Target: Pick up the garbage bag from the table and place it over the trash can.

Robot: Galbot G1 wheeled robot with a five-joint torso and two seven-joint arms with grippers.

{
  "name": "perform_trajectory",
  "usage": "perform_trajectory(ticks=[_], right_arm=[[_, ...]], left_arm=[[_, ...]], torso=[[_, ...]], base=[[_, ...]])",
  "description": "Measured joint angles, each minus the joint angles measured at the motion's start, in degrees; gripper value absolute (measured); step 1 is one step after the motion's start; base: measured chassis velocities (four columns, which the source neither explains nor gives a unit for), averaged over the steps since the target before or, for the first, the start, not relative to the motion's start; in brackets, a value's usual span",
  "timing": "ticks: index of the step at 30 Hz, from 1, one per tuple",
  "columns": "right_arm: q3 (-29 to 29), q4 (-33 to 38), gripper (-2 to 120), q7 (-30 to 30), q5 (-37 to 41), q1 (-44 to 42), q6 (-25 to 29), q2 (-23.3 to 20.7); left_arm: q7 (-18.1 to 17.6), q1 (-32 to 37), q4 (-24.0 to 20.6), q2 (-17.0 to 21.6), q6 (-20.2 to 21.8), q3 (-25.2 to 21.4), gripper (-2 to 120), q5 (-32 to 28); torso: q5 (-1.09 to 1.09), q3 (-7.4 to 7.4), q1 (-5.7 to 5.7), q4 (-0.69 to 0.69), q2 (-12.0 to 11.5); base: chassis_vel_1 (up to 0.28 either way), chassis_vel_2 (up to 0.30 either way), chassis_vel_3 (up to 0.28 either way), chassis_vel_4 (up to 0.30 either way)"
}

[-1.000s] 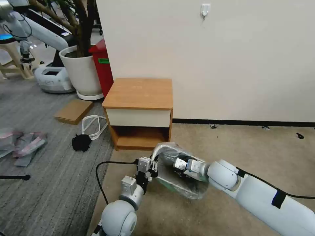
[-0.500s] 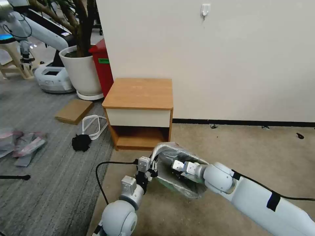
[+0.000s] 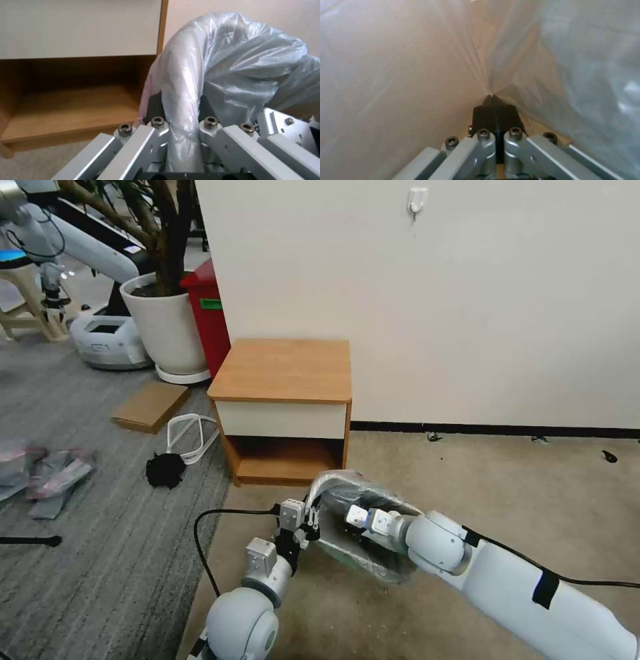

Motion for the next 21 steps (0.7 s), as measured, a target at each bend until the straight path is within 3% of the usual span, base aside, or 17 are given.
perform_trajectory(ticks=[21], right_arm=[[0.42,1.9,0,2.38,1.81,-0.32,-0.41,-0.1]], left_arm=[[-0.05,-0.55,0.86,0.07,0.0,-0.37,5,-0.25]], torso=[[0.0,0.0,0.0,0.0,0.0]], base=[[0.0,0.0,0.0,0.0]])
